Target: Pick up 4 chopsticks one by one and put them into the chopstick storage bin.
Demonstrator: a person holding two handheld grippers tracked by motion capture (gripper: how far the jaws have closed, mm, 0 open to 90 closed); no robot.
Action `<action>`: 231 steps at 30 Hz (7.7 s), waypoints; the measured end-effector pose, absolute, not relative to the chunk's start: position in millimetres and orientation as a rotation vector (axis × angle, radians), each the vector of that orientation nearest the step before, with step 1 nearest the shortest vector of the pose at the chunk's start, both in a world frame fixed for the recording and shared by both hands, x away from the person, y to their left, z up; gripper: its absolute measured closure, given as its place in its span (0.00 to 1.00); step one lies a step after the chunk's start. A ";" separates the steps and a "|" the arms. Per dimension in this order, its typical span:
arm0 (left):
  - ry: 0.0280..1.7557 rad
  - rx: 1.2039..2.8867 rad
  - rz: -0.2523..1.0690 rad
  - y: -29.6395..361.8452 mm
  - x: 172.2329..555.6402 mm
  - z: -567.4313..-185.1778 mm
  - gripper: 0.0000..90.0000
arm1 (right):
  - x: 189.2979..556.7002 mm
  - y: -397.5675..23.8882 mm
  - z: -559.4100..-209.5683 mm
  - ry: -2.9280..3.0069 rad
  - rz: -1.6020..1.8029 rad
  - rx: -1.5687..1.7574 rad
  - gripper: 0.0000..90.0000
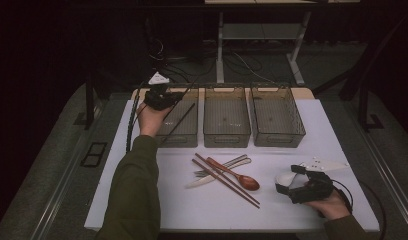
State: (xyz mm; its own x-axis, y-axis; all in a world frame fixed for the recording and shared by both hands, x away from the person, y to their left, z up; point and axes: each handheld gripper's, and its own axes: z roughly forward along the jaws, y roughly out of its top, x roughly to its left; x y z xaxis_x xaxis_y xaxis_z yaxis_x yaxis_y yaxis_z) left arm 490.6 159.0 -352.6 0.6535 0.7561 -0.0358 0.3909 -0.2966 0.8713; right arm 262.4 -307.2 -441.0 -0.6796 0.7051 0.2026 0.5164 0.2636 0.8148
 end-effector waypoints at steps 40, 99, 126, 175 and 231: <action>0.994 1.982 0.444 158.8 485.4 -363.0 0.47 | 262.4 -307.2 -441.2 2.331 1.379 1.138 0.01; 0.718 2.069 0.303 153.6 299.6 -414.6 0.01 | 261.0 -307.4 -441.3 2.334 1.373 1.148 0.01; 0.699 2.063 0.257 159.8 269.7 -436.5 0.00 | 261.3 -288.3 -430.4 2.383 1.321 1.128 0.04; 0.694 2.085 0.217 154.2 270.5 -439.6 0.00 | 286.2 -174.4 -425.0 2.673 1.307 0.851 0.66; 0.669 2.108 0.204 151.8 269.3 -441.1 0.00 | 278.1 -153.8 -447.0 2.700 1.082 0.802 0.93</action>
State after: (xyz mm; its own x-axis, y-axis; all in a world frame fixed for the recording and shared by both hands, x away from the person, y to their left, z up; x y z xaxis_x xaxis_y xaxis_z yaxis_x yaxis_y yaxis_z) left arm 269.3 151.8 -441.1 0.8406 0.5324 -0.0998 0.3861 -0.4597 0.7998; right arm 278.1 -153.8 -447.0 -0.8515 0.5183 0.0793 0.4296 0.6029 0.6723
